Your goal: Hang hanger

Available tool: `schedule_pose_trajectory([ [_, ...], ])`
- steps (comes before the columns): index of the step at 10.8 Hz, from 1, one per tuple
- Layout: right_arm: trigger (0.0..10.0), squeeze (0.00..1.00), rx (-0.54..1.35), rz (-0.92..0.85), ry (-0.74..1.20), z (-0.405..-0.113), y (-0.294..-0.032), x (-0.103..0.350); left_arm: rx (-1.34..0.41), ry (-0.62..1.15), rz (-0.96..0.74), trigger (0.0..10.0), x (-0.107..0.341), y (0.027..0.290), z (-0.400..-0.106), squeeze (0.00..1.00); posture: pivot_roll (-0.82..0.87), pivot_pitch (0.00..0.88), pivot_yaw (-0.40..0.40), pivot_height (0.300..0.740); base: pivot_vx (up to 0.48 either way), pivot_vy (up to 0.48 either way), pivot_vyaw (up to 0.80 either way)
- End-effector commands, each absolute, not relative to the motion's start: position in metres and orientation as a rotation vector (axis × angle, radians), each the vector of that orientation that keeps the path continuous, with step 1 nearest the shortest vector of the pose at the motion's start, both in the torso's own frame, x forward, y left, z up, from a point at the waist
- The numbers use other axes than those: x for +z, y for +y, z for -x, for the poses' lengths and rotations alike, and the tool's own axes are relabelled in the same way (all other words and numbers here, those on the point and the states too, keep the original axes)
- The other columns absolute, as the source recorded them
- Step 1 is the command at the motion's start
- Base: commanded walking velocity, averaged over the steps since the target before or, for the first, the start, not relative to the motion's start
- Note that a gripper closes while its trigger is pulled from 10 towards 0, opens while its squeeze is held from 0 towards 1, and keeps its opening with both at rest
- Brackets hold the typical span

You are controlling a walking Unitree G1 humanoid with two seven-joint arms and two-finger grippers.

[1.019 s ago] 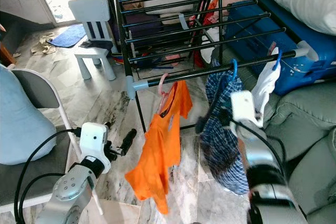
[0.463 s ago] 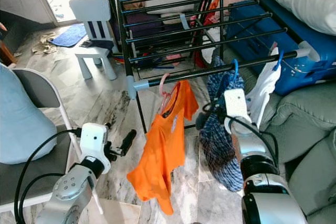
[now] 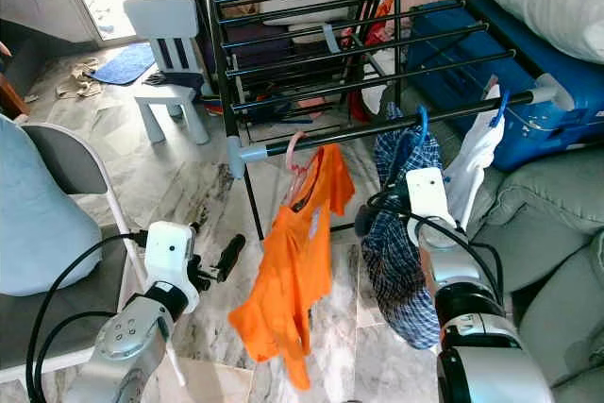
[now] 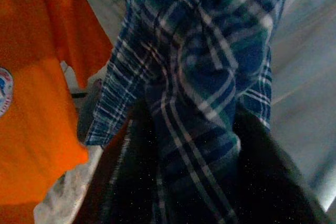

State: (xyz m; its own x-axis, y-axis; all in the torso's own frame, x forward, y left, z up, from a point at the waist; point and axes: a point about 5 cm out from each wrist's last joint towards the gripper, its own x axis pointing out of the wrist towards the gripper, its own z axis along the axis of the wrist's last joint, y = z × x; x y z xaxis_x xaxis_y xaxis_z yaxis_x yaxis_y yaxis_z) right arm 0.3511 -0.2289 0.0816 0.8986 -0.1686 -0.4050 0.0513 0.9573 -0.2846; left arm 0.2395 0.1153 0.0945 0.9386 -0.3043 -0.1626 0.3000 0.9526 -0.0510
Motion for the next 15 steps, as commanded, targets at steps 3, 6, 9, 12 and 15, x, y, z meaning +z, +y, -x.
schedule_pose_trajectory([
  [3,0.0,0.0,-0.105,0.28,0.409,-0.357,-0.224,0.088,-0.296,0.197,0.023,10.0,0.09,0.118,-0.242,0.0,-0.14,0.048,0.071,0.74,0.0,0.0,0.0],
  [6,0.0,0.0,-0.098,0.258,0.377,-0.359,-0.223,0.091,-0.295,0.197,0.026,10.0,0.09,0.117,-0.244,0.0,-0.15,0.044,0.07,0.74,0.0,0.0,0.0],
  [9,0.0,0.0,-0.084,0.255,0.359,-0.36,-0.214,0.091,-0.293,0.198,0.029,10.0,0.09,0.117,-0.244,0.0,-0.14,0.038,0.067,0.74,0.0,0.0,0.0],
  [12,0.0,0.0,-0.107,0.235,0.244,-0.362,-0.217,0.106,-0.29,0.195,0.031,10.0,0.089,0.117,-0.244,0.0,-0.14,0.031,0.061,0.74,0.0,0.0,0.0],
  [15,0.0,0.0,-0.141,0.219,0.202,-0.345,-0.221,0.101,-0.27,0.191,0.019,10.0,0.089,0.12,-0.244,0.0,-0.14,0.022,0.056,0.74,0.0,0.0,0.0],
])
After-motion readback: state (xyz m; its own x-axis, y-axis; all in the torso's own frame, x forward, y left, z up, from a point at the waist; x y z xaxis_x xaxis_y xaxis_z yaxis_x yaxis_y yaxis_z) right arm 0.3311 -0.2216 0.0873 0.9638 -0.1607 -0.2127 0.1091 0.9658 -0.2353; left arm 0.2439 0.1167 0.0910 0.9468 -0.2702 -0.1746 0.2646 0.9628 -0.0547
